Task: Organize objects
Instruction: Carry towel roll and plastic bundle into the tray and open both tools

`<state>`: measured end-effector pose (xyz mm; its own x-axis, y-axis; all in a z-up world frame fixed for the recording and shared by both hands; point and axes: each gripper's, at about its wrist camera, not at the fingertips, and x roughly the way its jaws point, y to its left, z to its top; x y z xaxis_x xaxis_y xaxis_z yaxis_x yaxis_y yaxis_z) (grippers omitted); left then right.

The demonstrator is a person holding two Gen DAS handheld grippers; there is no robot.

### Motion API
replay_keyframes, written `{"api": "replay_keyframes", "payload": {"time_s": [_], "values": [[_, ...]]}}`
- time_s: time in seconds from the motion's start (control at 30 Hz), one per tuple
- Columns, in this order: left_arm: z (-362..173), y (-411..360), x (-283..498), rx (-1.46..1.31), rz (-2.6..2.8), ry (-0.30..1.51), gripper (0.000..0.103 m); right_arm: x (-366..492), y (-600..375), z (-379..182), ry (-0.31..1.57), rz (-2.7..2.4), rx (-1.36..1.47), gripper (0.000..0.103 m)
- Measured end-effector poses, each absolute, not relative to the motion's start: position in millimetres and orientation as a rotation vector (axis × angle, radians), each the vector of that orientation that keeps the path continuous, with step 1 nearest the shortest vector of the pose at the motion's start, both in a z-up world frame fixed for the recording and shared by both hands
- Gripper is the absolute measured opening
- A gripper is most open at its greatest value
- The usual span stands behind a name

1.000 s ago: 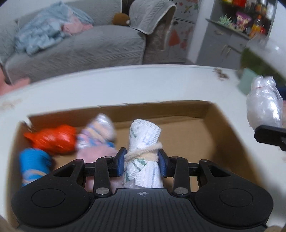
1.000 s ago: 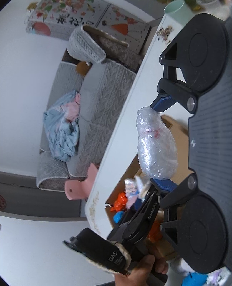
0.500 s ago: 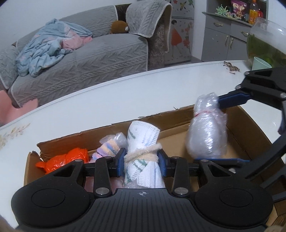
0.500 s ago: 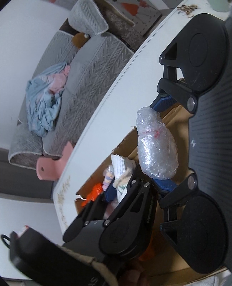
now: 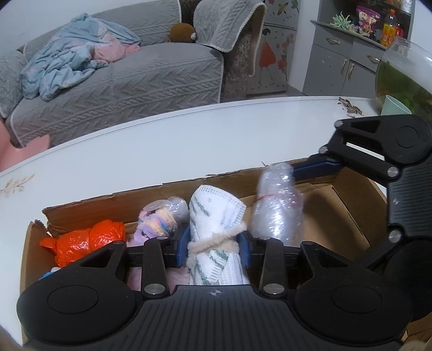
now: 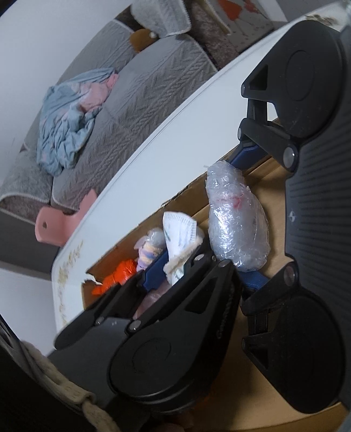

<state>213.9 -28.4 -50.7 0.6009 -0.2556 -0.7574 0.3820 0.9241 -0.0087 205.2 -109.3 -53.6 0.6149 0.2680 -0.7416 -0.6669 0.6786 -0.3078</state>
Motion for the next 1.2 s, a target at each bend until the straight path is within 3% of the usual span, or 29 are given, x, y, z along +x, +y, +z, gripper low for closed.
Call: {"api": "replay_keyframes", "payload": {"time_s": [0.5,0.93,1.2], "values": [[-41.6,-32.1,206.9,0.157,-0.363,0.818,0.055,206.6,-109.9,-47.6,0.74,0.568,-0.592,0.084],[-32.1,-33.6,199.1,0.173,-0.346,0.807,0.057,207.0,-110.8,-40.5,0.741,0.552,-0.589,0.084],[-18.1,-29.1,185.1,0.181,-0.325,0.778,0.069,201.6,-112.2,-30.2,0.74,0.534,-0.577,0.09]]}}
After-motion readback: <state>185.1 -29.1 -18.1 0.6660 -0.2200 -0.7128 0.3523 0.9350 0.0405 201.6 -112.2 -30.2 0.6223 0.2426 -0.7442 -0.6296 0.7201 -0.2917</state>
